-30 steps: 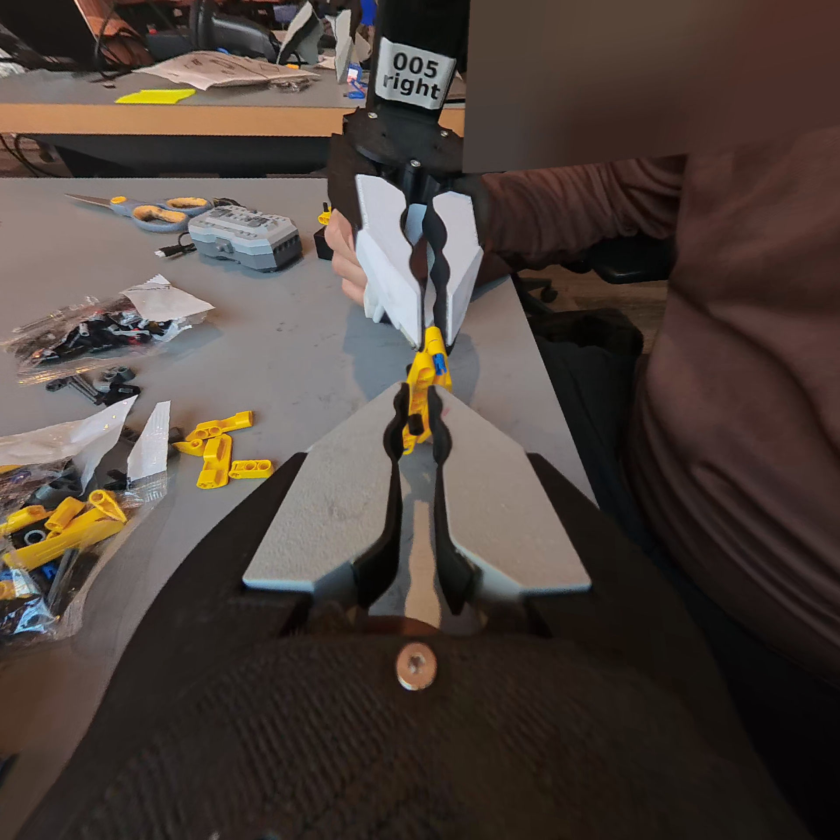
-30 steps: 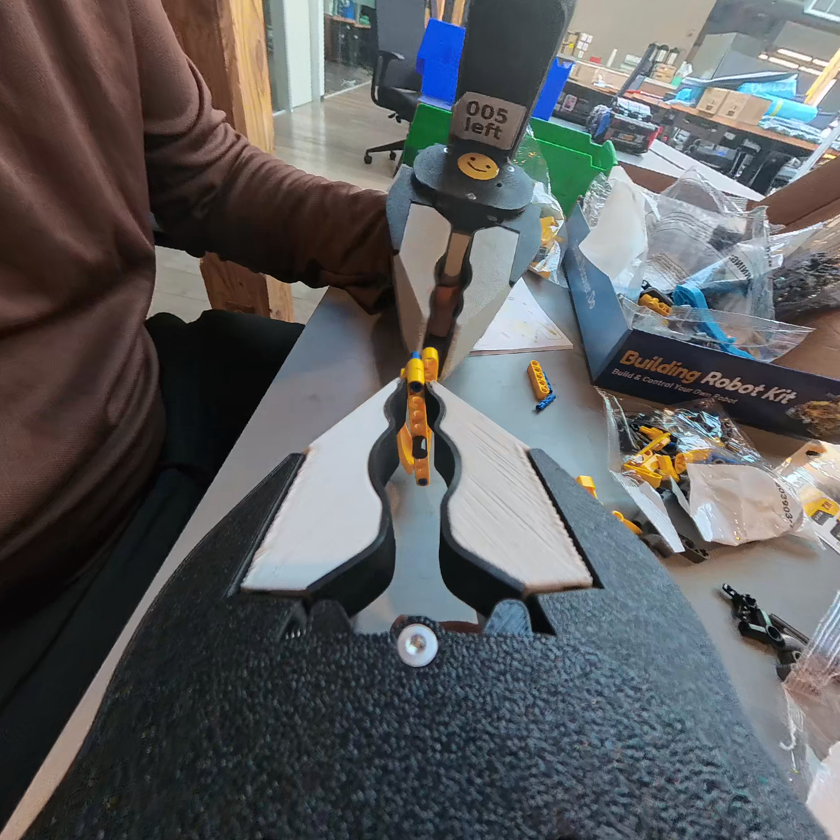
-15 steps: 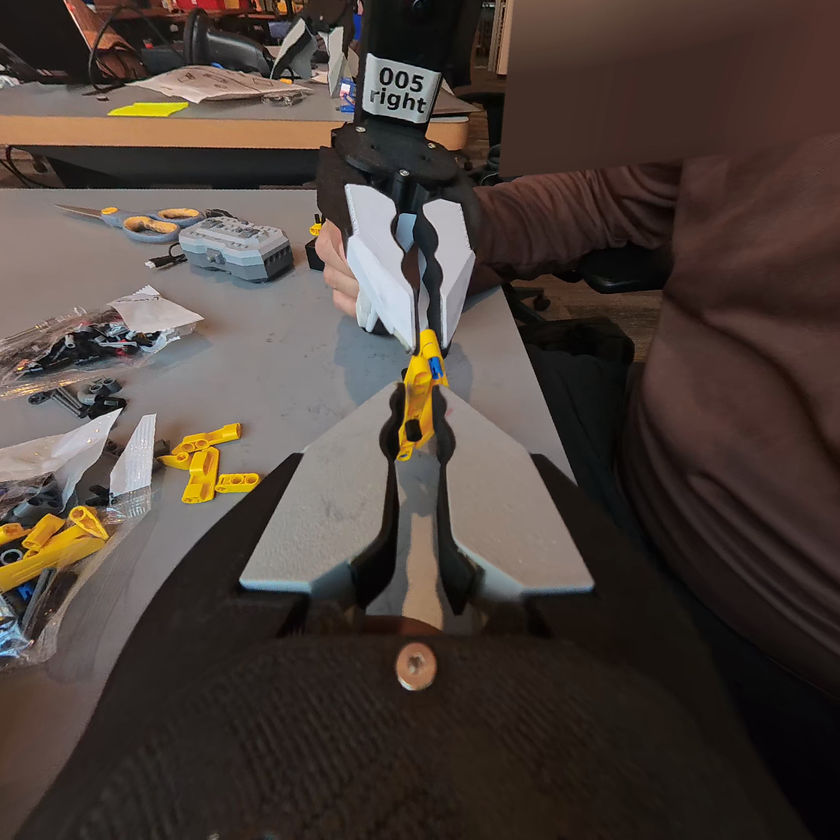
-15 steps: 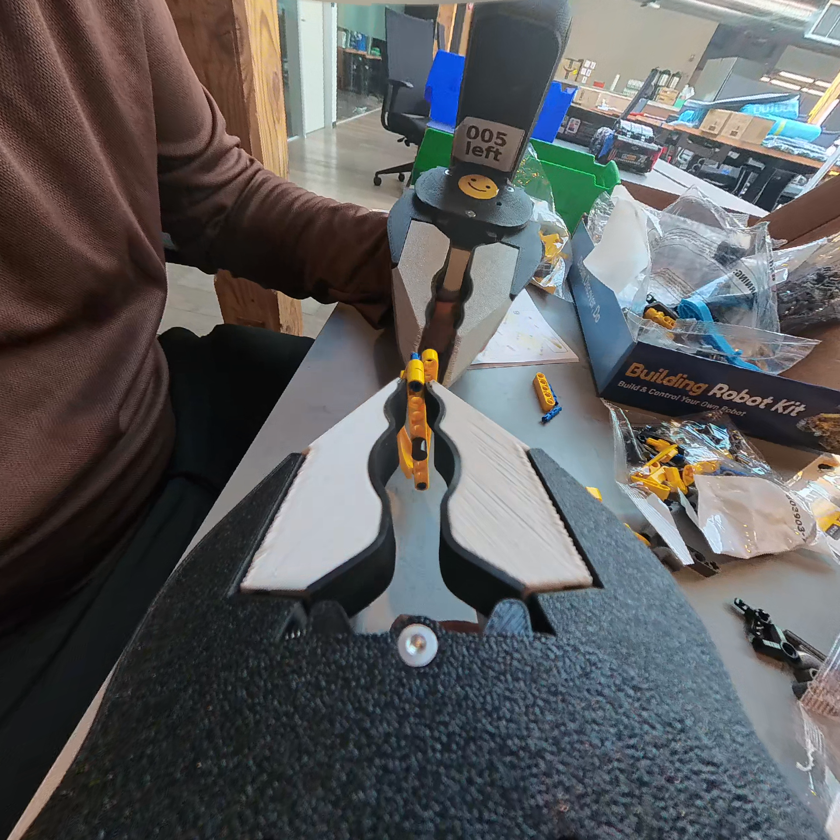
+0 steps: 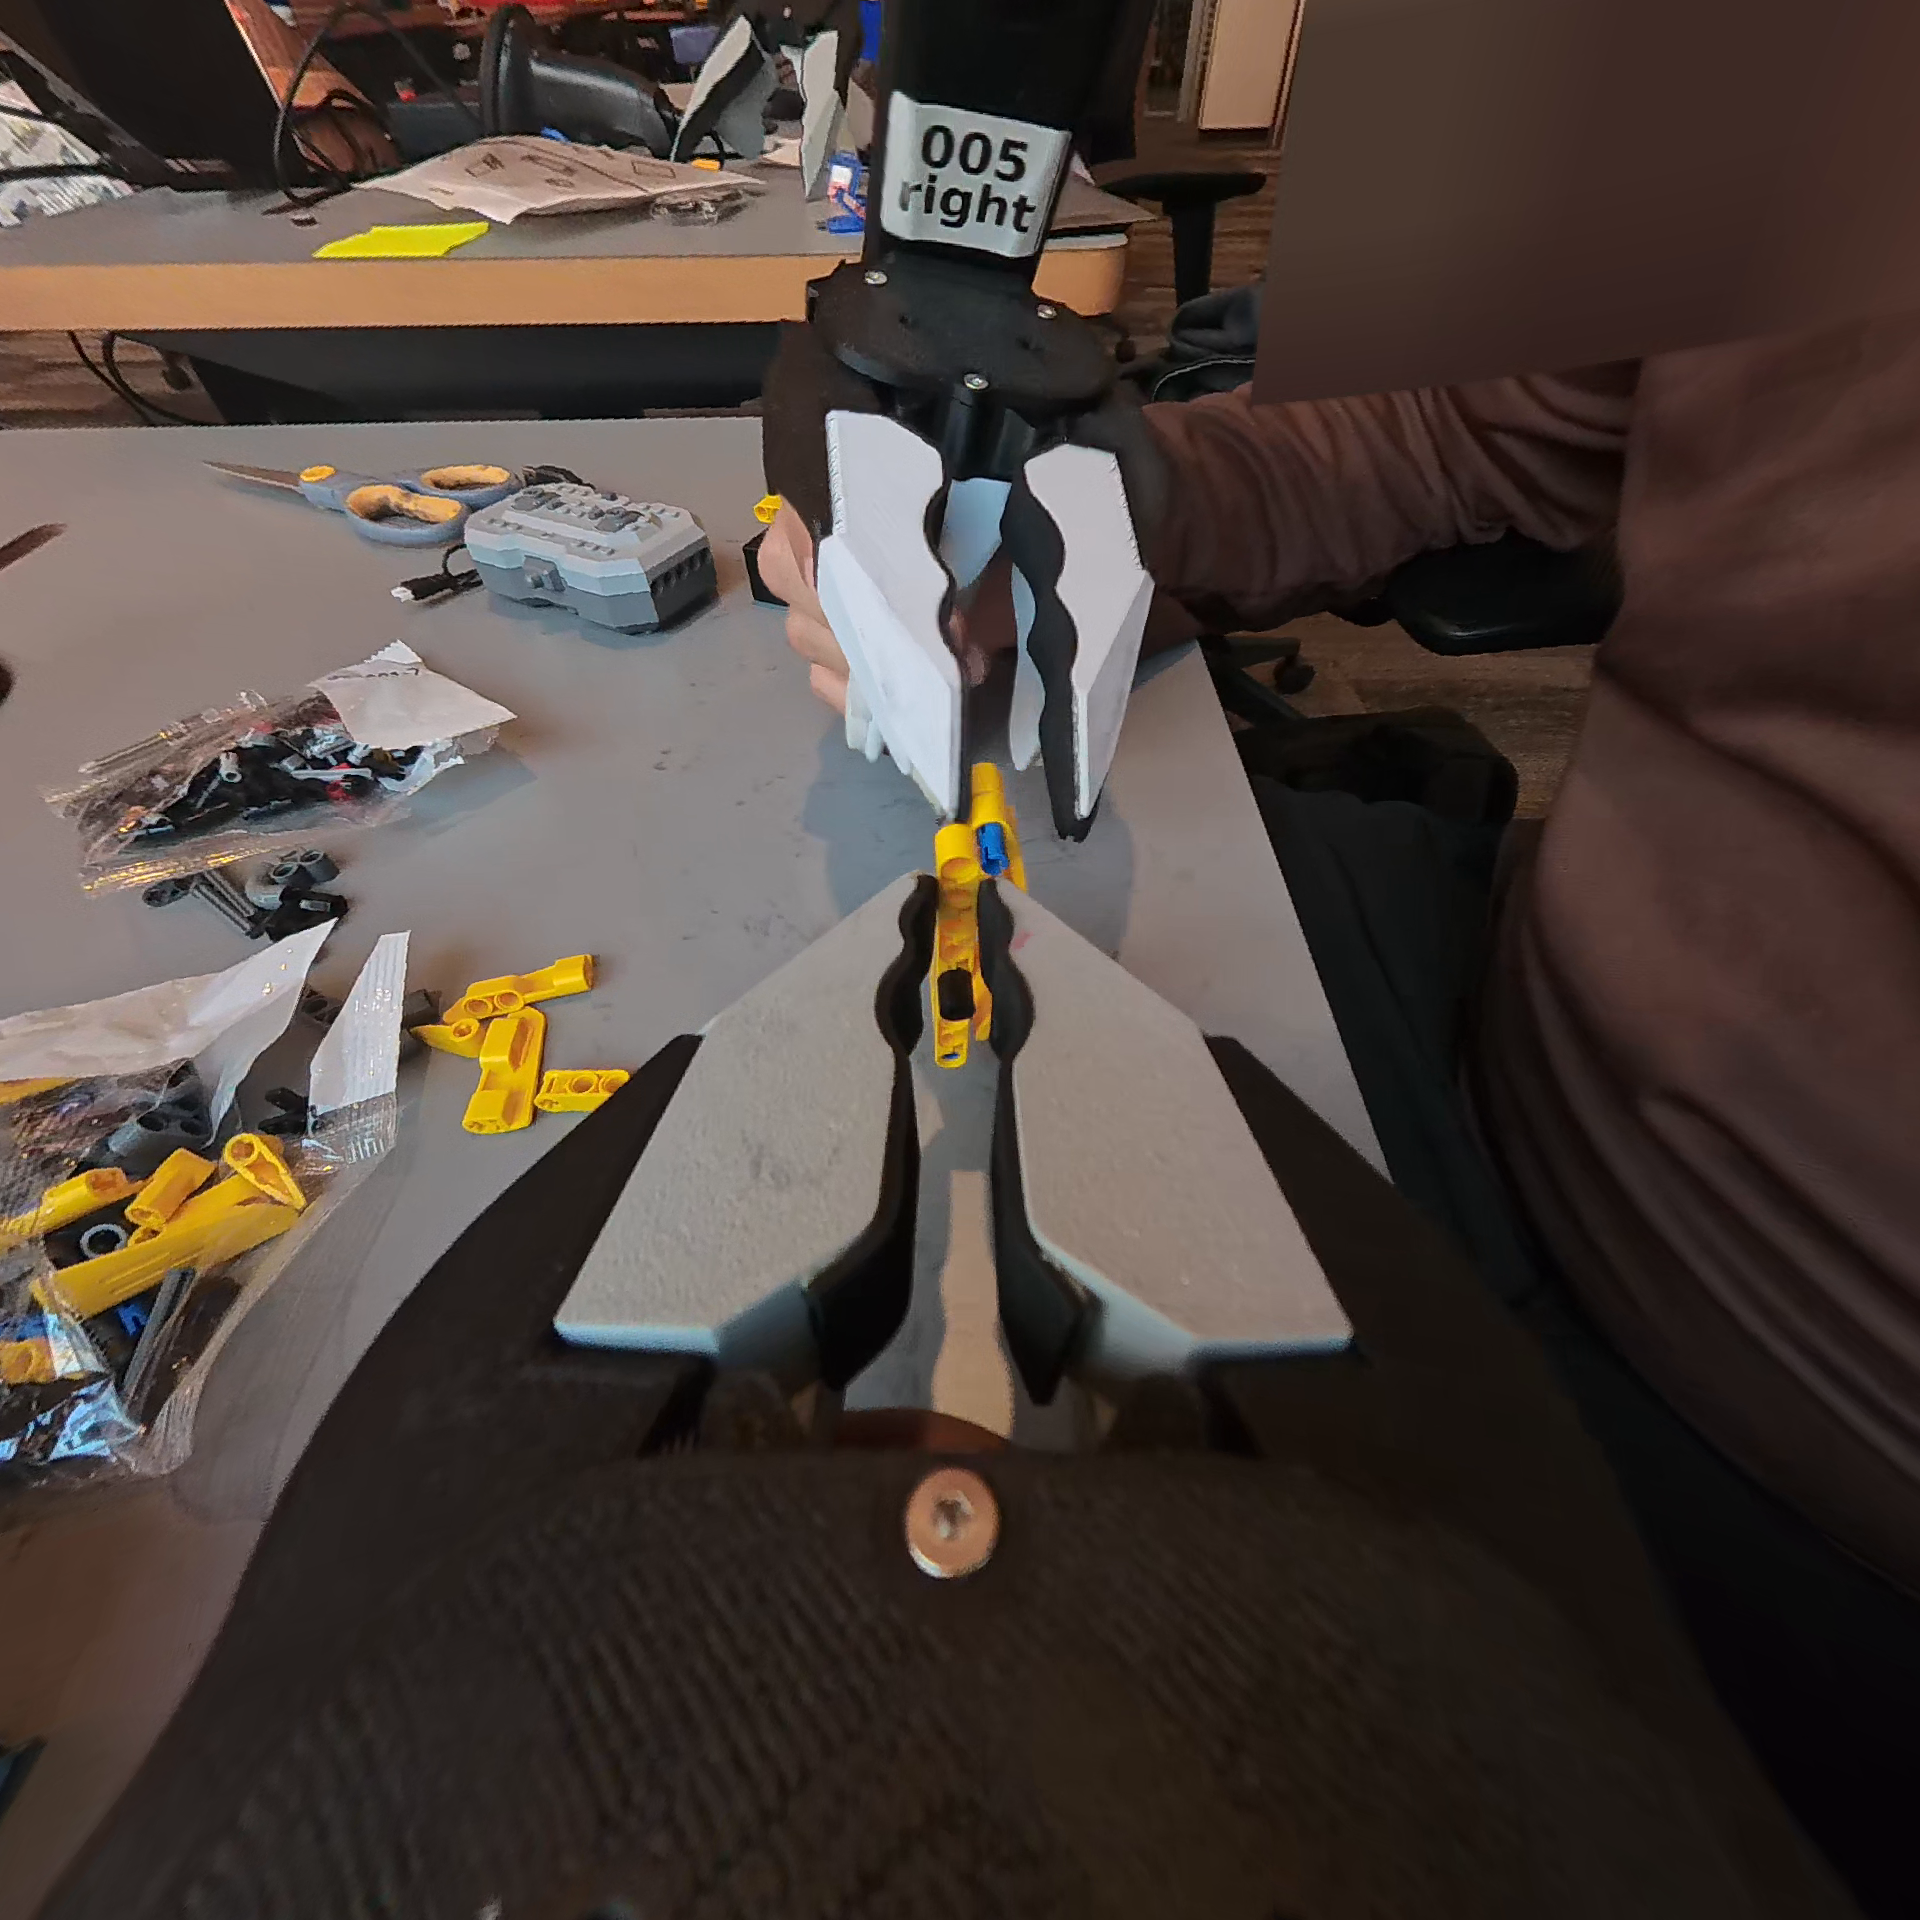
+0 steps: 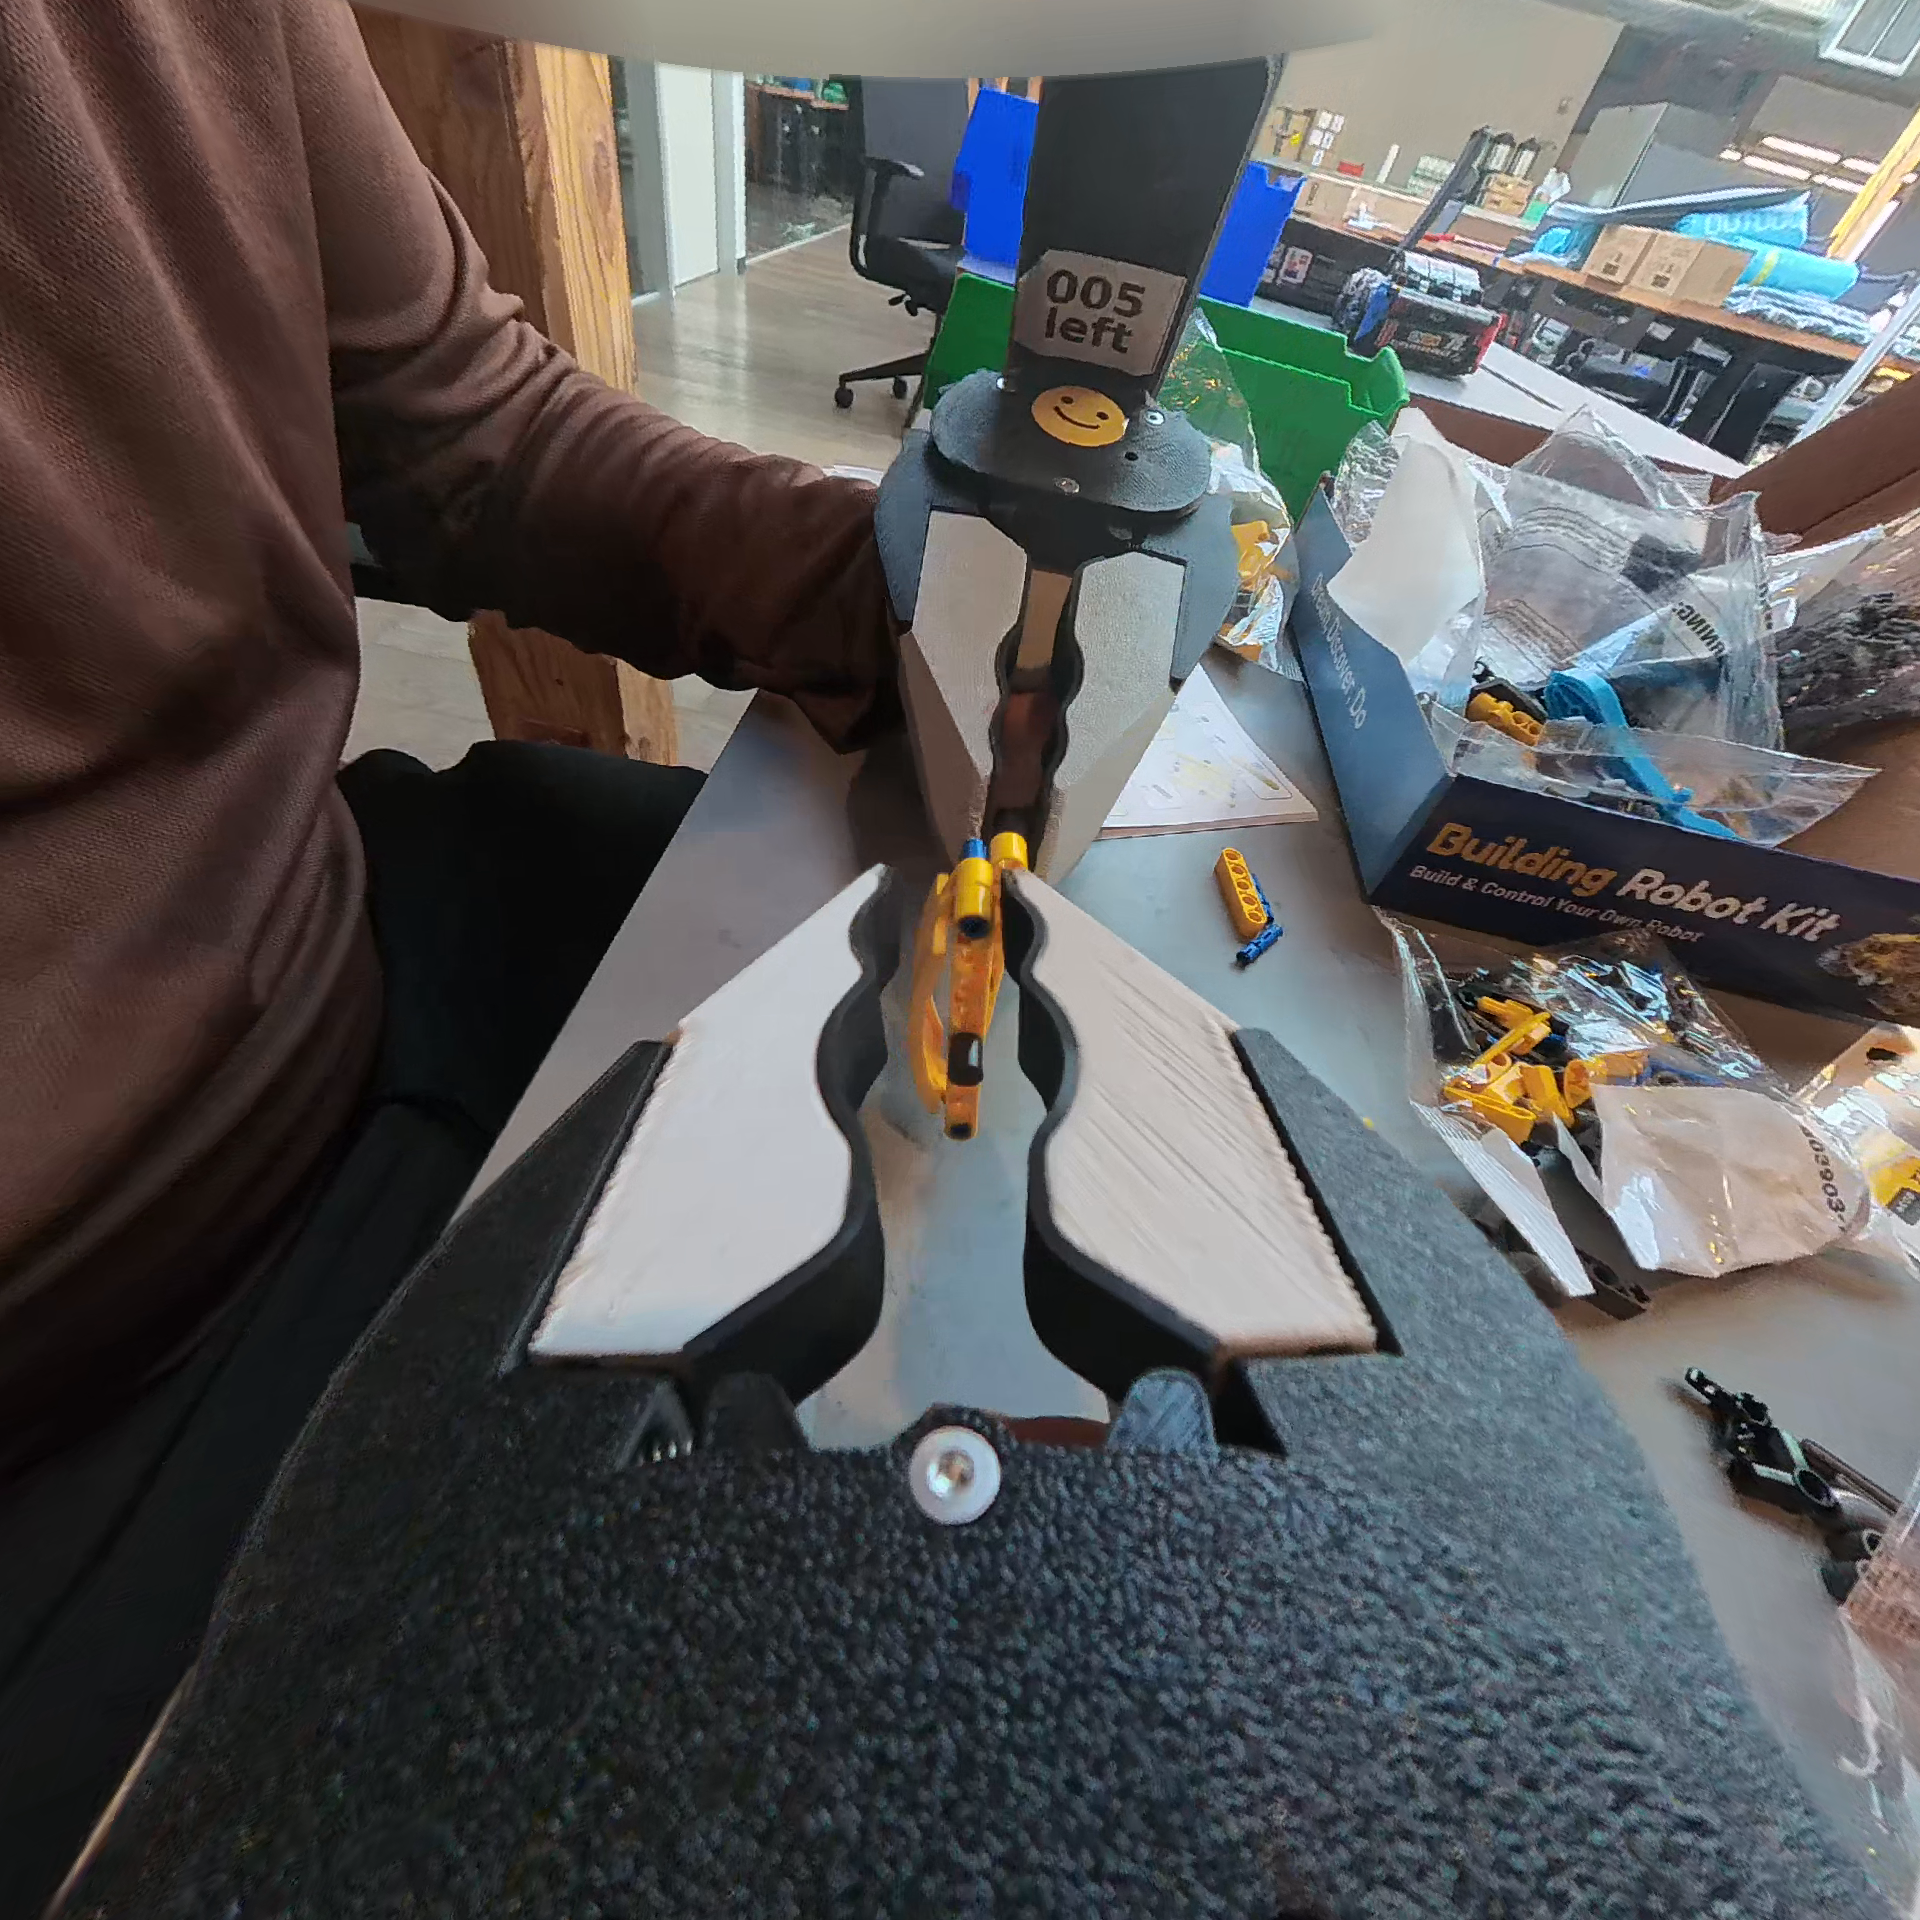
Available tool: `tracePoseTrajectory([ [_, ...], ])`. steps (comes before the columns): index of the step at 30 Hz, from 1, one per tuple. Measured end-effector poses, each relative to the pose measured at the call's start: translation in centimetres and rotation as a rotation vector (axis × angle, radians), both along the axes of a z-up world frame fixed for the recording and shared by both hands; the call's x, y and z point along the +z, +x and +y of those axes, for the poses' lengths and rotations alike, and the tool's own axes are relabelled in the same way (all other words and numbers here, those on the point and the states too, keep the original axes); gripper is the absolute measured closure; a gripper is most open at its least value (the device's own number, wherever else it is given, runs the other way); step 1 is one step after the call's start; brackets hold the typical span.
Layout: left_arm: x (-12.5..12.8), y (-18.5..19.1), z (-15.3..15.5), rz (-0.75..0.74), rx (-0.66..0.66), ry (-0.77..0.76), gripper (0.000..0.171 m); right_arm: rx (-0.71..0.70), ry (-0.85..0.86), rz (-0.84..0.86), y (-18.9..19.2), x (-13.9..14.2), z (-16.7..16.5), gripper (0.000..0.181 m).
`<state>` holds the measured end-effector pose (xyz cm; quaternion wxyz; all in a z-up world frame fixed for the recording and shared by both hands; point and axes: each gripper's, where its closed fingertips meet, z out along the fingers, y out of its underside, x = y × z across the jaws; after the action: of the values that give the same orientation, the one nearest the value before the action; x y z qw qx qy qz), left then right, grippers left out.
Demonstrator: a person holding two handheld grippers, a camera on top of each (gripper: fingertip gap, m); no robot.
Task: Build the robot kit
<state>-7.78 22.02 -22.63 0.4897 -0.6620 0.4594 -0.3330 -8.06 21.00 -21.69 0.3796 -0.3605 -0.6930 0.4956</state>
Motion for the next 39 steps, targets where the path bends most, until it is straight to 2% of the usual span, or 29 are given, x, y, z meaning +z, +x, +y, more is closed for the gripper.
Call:
tracePoseTrajectory([
  [3, -0.2, 0.0, 0.1, 0.014, 0.008, 0.002, 0.167, -0.025, -0.034, -0.009, -0.6, 0.1, 0.2, 0.174],
  [10, 0.2, -0.3, 0.3, -0.019, 0.025, 0.004, 0.167, -0.032, -0.042, -0.007, -0.6, 0.2, 0.5, 0.169],
  [21, 0.2, -0.4, 0.4, -0.004, 0.03, 0.035, 0.167, -0.066, -0.002, -0.01, -0.7, 0.0, 0.7, 0.174],
  [39, 0.7, -0.9, 0.5, -0.039, 0.041, 0.036, 0.168, -0.084, -0.064, -0.034, -0.8, 0.0, 1.1, 0.174],
])
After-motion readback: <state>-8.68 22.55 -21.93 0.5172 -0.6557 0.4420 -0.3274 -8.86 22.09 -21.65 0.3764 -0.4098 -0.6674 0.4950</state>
